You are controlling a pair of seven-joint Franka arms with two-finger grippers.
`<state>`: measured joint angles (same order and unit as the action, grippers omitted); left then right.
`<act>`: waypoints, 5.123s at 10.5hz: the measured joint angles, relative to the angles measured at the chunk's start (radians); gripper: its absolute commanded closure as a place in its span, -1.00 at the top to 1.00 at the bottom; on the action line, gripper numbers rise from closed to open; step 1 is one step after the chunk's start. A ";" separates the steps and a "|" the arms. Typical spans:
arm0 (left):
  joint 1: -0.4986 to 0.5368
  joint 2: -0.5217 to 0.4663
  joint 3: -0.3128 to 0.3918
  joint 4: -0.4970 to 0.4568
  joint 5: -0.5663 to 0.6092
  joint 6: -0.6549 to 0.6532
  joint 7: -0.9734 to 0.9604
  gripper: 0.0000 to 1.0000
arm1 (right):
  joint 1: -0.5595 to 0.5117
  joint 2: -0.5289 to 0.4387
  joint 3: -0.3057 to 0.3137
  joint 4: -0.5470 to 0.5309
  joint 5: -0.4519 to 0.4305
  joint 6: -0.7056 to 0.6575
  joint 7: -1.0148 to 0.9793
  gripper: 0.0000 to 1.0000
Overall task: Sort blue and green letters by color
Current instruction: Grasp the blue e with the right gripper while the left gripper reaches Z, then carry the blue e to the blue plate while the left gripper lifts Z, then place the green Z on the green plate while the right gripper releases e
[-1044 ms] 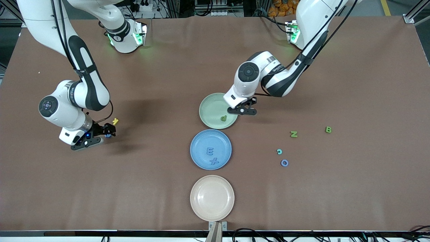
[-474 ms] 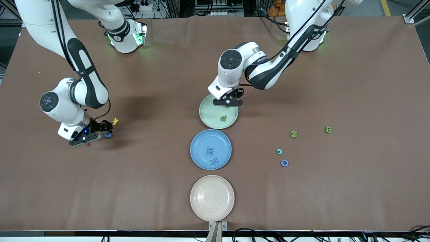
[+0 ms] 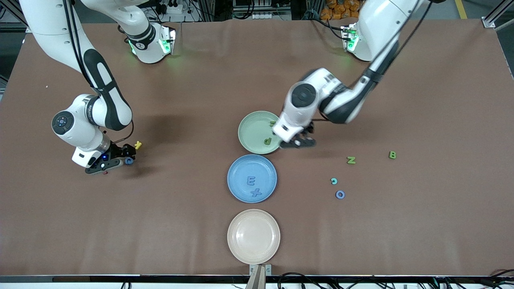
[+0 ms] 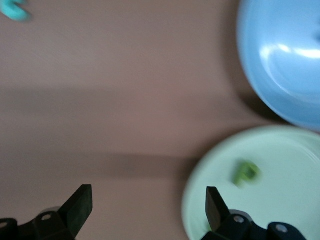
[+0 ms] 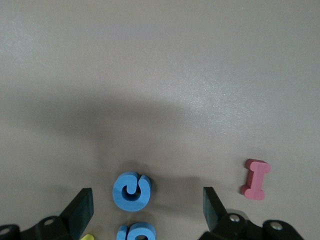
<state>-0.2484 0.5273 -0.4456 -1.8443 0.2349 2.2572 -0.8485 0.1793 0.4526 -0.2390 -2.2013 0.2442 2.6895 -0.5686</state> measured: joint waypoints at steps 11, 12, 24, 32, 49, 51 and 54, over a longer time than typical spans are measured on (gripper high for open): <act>0.206 0.024 0.113 -0.097 0.080 0.131 0.339 1.00 | -0.001 0.022 0.008 -0.003 0.002 0.046 0.026 -0.81; 0.225 0.024 0.113 -0.131 0.100 0.175 0.339 1.00 | -0.001 0.023 0.010 -0.002 0.002 0.047 0.030 -0.84; 0.363 0.012 0.100 -0.269 0.168 0.339 0.420 0.38 | 0.185 0.043 0.082 0.286 0.003 -0.091 0.796 -0.84; 0.364 -0.005 0.081 -0.271 0.168 0.343 0.420 -1.00 | 0.379 0.233 0.123 0.560 0.002 -0.083 1.052 -0.79; 0.098 0.006 -0.227 -0.161 0.168 0.352 -0.250 -1.00 | 0.482 0.296 0.102 0.679 0.001 -0.066 1.145 1.00; 0.069 0.041 -0.225 -0.124 0.168 0.352 -0.279 -0.23 | 0.430 0.284 0.089 0.684 0.001 -0.104 1.144 1.00; 0.058 0.073 -0.220 -0.092 0.168 0.352 -0.311 1.00 | 0.321 0.224 0.081 0.649 0.001 -0.132 1.143 1.00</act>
<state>-0.1904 0.6004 -0.6654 -1.9359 0.4027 2.6096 -1.1596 0.5008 0.6762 -0.1576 -1.5518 0.2448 2.5579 0.5742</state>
